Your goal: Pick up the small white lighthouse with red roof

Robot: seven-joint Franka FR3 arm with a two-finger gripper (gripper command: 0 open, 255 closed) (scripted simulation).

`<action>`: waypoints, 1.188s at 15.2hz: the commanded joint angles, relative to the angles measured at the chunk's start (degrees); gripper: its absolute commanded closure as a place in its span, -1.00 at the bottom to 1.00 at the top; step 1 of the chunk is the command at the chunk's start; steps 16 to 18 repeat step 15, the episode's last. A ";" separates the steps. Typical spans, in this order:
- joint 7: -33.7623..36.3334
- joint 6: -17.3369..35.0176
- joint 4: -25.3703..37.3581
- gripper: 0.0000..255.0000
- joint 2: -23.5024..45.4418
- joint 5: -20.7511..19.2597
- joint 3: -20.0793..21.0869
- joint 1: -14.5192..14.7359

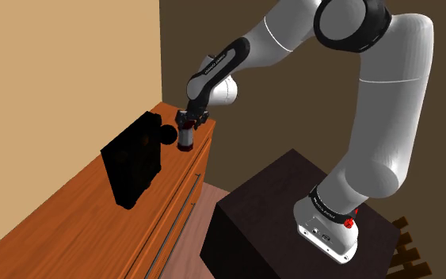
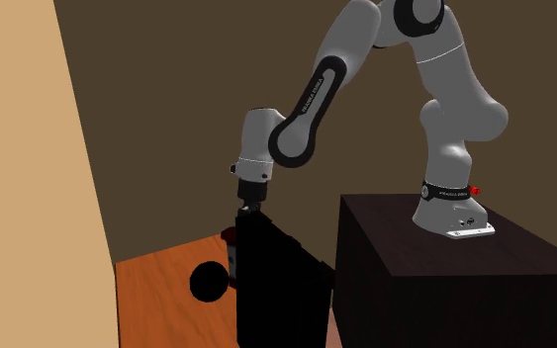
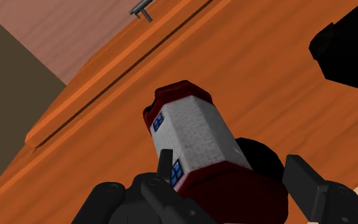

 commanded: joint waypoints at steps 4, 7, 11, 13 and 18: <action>1.11 -2.78 -0.50 1.00 -3.26 -0.70 -0.63 0.41; 1.79 -4.55 -0.71 1.00 -5.26 -1.16 -0.98 0.63; 2.70 -6.98 -0.81 1.00 -7.81 -1.82 -1.40 0.86; 3.16 -8.22 -0.78 1.00 -9.05 -2.15 -1.59 0.96; 3.19 -8.31 -0.78 1.00 -9.14 -2.18 -1.60 0.96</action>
